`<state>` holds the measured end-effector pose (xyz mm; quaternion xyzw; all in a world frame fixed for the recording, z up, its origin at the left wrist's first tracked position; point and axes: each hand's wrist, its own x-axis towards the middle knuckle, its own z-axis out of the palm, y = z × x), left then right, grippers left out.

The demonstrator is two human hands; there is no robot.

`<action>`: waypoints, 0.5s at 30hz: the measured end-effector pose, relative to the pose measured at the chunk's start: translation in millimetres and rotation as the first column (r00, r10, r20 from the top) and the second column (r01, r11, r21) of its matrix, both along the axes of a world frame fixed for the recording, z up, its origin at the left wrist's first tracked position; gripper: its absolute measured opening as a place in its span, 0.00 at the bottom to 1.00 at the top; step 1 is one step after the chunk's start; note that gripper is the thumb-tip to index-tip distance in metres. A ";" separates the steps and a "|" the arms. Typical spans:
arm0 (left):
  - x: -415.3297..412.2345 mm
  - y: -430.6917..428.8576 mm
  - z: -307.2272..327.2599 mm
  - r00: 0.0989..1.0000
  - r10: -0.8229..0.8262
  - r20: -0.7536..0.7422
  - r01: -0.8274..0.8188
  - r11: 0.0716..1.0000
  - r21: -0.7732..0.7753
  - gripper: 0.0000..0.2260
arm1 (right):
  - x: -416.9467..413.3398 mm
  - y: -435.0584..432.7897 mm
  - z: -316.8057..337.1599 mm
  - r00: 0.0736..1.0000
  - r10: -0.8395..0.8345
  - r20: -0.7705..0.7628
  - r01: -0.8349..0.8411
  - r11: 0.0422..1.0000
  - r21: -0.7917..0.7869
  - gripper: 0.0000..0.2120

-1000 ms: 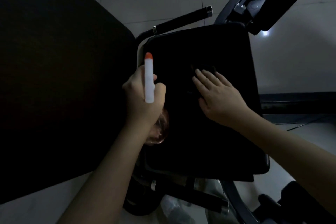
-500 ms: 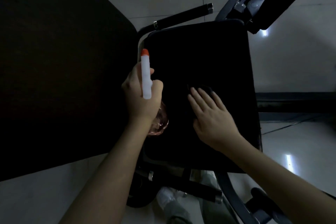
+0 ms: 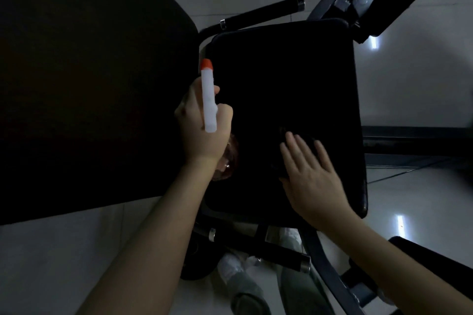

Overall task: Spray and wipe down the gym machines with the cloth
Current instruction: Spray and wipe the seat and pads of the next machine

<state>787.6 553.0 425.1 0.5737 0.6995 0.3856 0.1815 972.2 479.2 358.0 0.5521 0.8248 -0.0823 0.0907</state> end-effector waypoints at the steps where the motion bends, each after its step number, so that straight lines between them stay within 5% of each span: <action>1: 0.0 0.4 0.7 1.000 0.008 0.015 -0.008 1.000 -0.005 0.17 | 7.7 6.2 1.2 1.000 -0.002 0.008 0.002 1.000 0.025 0.30; 7: -1.5 -5.5 0.5 1.000 0.015 0.009 -0.016 0.999 0.029 0.20 | -36.7 34.0 -10.4 0.956 -0.293 -0.026 0.294 0.954 0.052 0.32; 12: -2.1 -8.5 2.0 1.000 -0.002 -0.013 0.003 0.999 0.046 0.20 | -33.9 -30.6 -6.6 0.997 -0.044 -0.056 0.043 0.999 -0.018 0.30; 15: -2.9 -9.2 0.8 1.000 -0.006 0.018 0.005 0.998 0.058 0.19 | -3.3 -32.6 -1.7 0.997 -0.049 -0.066 0.051 0.998 0.029 0.28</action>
